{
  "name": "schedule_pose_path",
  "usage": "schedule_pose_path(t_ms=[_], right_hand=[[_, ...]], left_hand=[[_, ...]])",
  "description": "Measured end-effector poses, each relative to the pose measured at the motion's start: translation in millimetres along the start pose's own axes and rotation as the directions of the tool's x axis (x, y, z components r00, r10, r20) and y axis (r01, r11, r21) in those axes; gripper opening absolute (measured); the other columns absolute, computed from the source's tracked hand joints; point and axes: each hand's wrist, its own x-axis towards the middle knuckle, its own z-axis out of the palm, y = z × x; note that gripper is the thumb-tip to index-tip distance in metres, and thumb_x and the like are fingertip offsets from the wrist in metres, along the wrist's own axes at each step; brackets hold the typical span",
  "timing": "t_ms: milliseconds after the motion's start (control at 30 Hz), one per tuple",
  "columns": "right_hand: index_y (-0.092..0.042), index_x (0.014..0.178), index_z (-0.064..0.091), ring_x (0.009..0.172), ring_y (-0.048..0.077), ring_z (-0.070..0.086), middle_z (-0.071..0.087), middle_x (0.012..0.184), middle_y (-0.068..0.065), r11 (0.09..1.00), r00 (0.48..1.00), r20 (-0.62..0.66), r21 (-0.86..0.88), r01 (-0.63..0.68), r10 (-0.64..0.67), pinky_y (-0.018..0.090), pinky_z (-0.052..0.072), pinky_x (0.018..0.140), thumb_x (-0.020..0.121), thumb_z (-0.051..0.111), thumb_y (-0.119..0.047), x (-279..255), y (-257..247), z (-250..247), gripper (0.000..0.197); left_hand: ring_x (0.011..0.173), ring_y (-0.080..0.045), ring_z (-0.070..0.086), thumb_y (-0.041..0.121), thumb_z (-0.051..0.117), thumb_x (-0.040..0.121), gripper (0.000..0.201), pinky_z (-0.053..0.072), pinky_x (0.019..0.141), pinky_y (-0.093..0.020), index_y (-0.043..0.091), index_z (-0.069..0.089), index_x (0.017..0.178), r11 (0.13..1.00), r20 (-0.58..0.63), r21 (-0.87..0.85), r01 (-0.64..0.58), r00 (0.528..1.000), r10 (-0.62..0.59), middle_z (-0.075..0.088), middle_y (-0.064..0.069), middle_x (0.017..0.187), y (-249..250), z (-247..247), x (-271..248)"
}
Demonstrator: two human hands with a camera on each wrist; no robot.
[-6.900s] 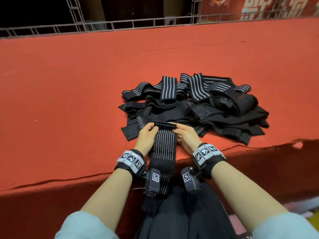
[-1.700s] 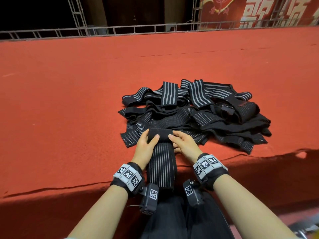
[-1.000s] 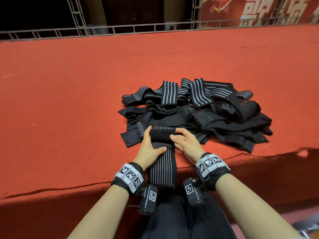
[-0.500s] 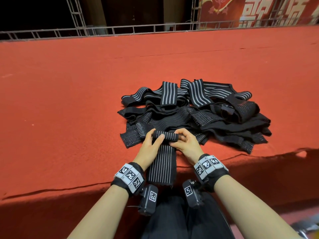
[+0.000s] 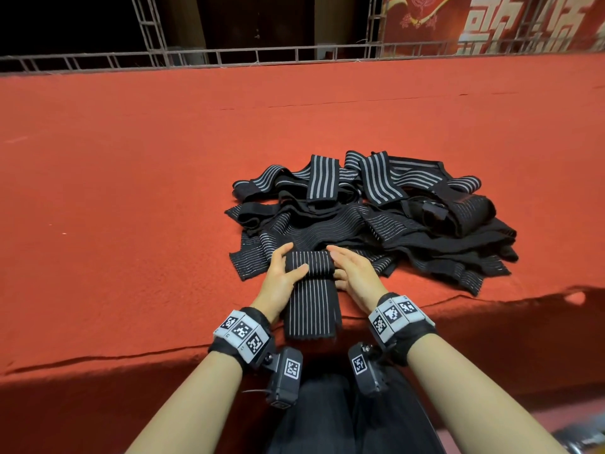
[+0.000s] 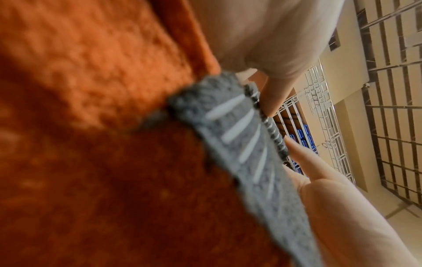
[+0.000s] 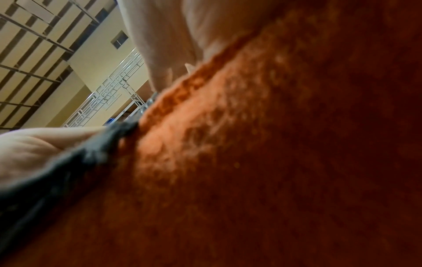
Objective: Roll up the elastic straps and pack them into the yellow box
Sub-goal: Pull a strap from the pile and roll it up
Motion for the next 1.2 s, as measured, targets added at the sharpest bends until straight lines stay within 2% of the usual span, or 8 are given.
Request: schedule_pose_path(t_ms=[133,267,433,533,733,900,1067,1200], right_hand=[[-0.009,0.114,0.063,0.082,0.015,0.070,0.072,0.103,0.009,0.996,0.995,0.088,-0.071,0.047,-0.041,0.023,0.054,0.066,0.095,0.057,-0.014,-2,3,-2,0.020],[-0.009,0.114,0.063,0.097,0.020,0.069,0.071,0.108,0.010,0.998,0.994,0.091,-0.016,0.068,-0.067,0.026,0.055,0.073,0.090,0.063,-0.010,-4,5,-5,0.024],[-0.011,0.114,0.059,0.101,0.021,0.067,0.071,0.107,0.007,0.992,0.989,0.084,0.001,0.122,-0.122,0.035,0.055,0.083,0.093,0.060,-0.010,-6,5,-7,0.022],[-0.013,0.114,0.055,0.098,0.019,0.068,0.072,0.103,0.004,0.991,0.985,0.122,-0.038,0.130,-0.124,0.030,0.055,0.079,0.094,0.058,-0.010,-6,6,-6,0.020],[-0.013,0.117,0.057,0.104,0.015,0.066,0.070,0.110,0.006,0.986,0.976,0.178,-0.088,0.140,-0.122,0.024,0.051,0.086,0.095,0.056,-0.008,-2,11,-5,0.022],[-0.014,0.113,0.058,0.089,0.006,0.066,0.070,0.102,0.003,0.983,0.978,0.165,-0.115,0.144,-0.125,0.017,0.049,0.073,0.095,0.057,-0.010,-4,8,-6,0.018],[-0.014,0.109,0.059,0.091,0.020,0.068,0.069,0.101,0.011,0.985,0.984,0.130,-0.104,0.139,-0.125,0.027,0.054,0.068,0.093,0.061,-0.011,-5,7,-7,0.017],[-0.013,0.114,0.059,0.093,0.019,0.068,0.070,0.103,0.008,0.988,0.985,0.122,-0.082,0.134,-0.123,0.026,0.054,0.069,0.092,0.062,-0.011,-7,4,-8,0.022]], left_hand=[[0.101,-0.014,0.061,0.001,0.059,0.091,0.053,0.050,0.090,-0.026,0.014,0.035,0.137,1.000,-0.001,-0.029,-0.001,1.000,0.001,0.060,-0.008,0.118,1,0,-1],[0.106,-0.020,0.064,0.003,0.064,0.088,0.057,0.049,0.097,-0.037,0.011,0.038,0.138,1.000,0.019,-0.017,0.009,1.000,-0.008,0.064,-0.010,0.119,0,-2,-1],[0.113,-0.015,0.061,0.016,0.060,0.093,0.039,0.048,0.096,-0.027,0.012,0.047,0.130,0.992,0.063,0.119,-0.044,0.997,0.036,0.063,-0.002,0.120,0,3,-3],[0.117,-0.014,0.057,0.019,0.059,0.094,0.042,0.043,0.105,-0.034,0.012,0.042,0.131,0.983,0.074,0.173,-0.058,0.996,0.046,0.060,0.000,0.123,-1,4,-4],[0.124,-0.012,0.050,0.020,0.055,0.096,0.054,0.038,0.108,-0.032,0.013,0.025,0.140,0.974,0.127,0.220,-0.061,0.991,0.033,0.051,-0.001,0.134,-1,1,-5],[0.124,-0.013,0.049,0.026,0.055,0.096,0.056,0.036,0.108,-0.032,0.014,0.024,0.140,0.953,0.104,0.295,-0.066,0.994,0.036,0.051,0.000,0.134,0,2,-5],[0.110,-0.006,0.056,0.025,0.056,0.095,0.051,0.040,0.102,-0.029,0.014,0.027,0.136,0.950,0.104,0.305,-0.069,0.994,0.039,0.056,0.001,0.127,2,5,-7],[0.108,-0.012,0.063,0.047,0.062,0.083,0.064,0.046,0.101,-0.040,0.024,0.029,0.133,0.960,0.106,0.276,-0.041,0.994,0.012,0.062,0.004,0.120,1,4,-9]])
